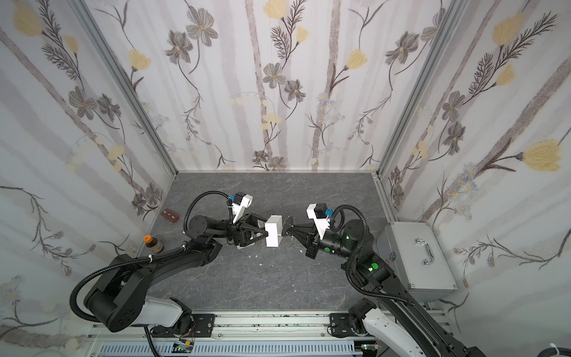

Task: Take the necklace out of the lift-off lid jewelry box
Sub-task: Take out the inner lining from the jewelry box, then place the jewelry box at the center of the board.

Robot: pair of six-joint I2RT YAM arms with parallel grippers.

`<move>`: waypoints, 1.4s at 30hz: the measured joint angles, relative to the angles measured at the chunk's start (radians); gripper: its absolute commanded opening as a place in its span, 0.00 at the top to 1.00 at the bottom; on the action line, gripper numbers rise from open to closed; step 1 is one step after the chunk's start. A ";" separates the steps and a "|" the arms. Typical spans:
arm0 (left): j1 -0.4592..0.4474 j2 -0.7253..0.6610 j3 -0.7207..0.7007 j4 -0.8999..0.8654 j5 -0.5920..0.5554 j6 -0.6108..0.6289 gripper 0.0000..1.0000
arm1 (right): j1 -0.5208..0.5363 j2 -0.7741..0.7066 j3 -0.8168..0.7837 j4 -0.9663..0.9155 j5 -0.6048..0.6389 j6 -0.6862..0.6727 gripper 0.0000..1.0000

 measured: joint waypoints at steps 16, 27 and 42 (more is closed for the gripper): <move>-0.036 0.284 -0.037 -0.009 -0.021 0.051 0.31 | -0.073 -0.027 0.002 -0.177 0.164 0.000 0.97; -0.044 0.332 -0.041 -0.008 -0.037 0.068 0.31 | -0.152 0.064 -0.014 -0.277 0.302 0.045 0.97; -0.072 0.451 -0.083 -0.008 -0.124 0.124 0.24 | -0.180 0.121 -0.020 -0.341 0.361 0.079 0.97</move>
